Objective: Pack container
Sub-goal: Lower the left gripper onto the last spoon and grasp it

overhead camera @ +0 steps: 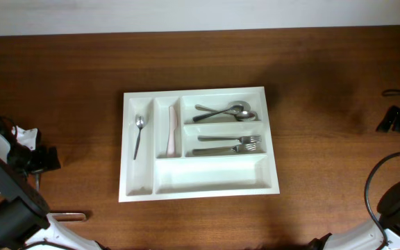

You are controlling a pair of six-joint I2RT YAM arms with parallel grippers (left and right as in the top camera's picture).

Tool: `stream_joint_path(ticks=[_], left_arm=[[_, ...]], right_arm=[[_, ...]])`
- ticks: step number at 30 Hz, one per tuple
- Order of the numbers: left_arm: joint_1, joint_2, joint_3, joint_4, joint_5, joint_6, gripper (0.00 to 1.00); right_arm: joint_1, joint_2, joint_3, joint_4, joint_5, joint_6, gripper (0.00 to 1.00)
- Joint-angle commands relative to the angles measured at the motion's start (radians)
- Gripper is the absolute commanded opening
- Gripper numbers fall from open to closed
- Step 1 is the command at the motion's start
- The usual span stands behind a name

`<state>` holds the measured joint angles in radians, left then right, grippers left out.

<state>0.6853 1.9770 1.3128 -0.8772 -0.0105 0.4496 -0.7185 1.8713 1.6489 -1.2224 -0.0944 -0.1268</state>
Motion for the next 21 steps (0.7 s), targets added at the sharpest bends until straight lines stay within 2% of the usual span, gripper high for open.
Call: stream_joint_path(ticks=[1, 21], left_arm=[[0.011, 0.007, -0.007, 0.003, 0.004, 0.016, 0.96], [0.011, 0.007, -0.007, 0.063, 0.004, 0.016, 0.96]], right_arm=[[-0.003, 0.003, -0.002, 0.001, 0.002, 0.008, 0.99], [-0.003, 0.003, -0.002, 0.001, 0.002, 0.008, 0.99]])
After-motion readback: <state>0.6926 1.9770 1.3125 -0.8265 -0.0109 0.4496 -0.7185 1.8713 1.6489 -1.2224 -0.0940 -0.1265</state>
